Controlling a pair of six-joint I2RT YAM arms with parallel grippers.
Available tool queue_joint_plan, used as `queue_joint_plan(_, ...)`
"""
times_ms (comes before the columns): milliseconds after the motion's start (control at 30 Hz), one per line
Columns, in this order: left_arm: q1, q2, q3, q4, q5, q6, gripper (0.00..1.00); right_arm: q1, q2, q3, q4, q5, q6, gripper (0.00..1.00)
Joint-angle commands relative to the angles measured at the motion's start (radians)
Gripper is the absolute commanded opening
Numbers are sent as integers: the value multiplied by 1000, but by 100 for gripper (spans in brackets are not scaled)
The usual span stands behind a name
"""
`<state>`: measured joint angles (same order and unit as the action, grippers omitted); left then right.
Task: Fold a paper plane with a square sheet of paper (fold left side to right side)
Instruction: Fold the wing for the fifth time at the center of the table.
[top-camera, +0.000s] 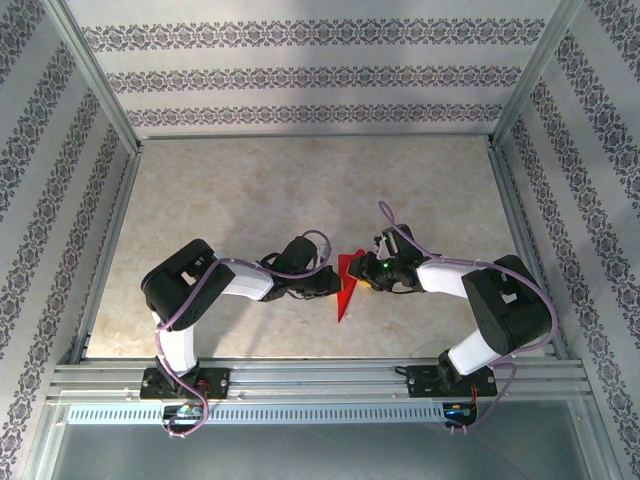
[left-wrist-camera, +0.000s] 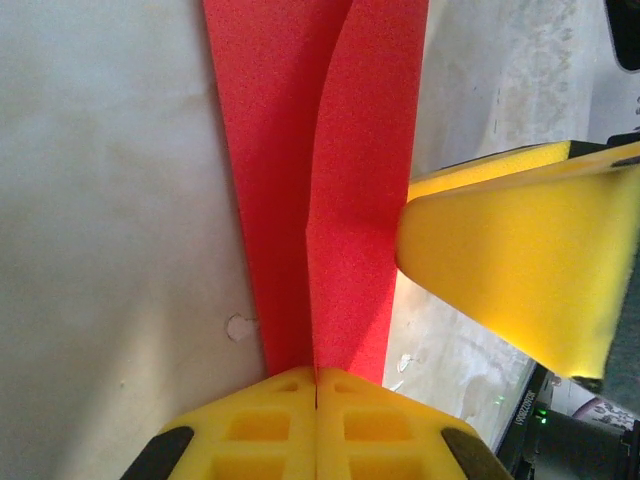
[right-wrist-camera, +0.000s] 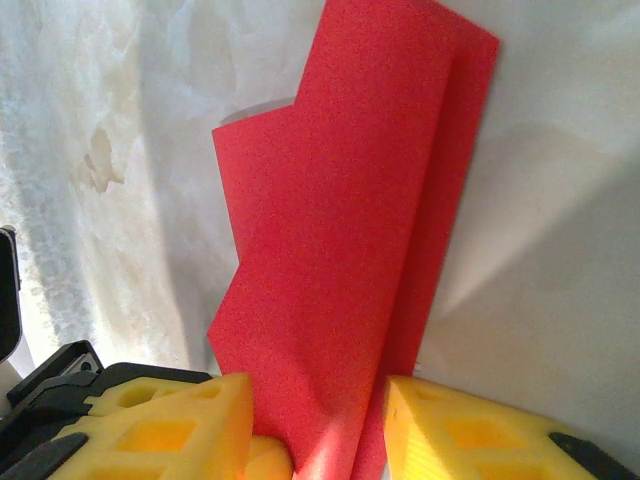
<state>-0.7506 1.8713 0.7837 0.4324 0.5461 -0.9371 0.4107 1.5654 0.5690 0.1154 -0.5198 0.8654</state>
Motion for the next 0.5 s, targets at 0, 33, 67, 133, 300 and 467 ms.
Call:
queue_joint_plan(0,13,23,27,-63,-11,43,8,49,81,-7,48,52,-31,41)
queue_joint_plan(33,13,23,25,-70,-15,42,7,48,76,-6,45,53,-31,41)
queue_joint_plan(67,13,22,22,-73,-17,43,7,48,72,-5,42,54,-32,42)
queue_joint_plan(133,13,21,16,-78,-19,39,6,45,61,-3,34,55,-34,41)
queue_joint_plan(300,5,18,-1,-65,-17,28,5,40,51,2,30,53,-35,41)
queue_joint_plan(467,-8,19,-10,-68,-30,21,5,40,46,-1,30,50,-30,42)
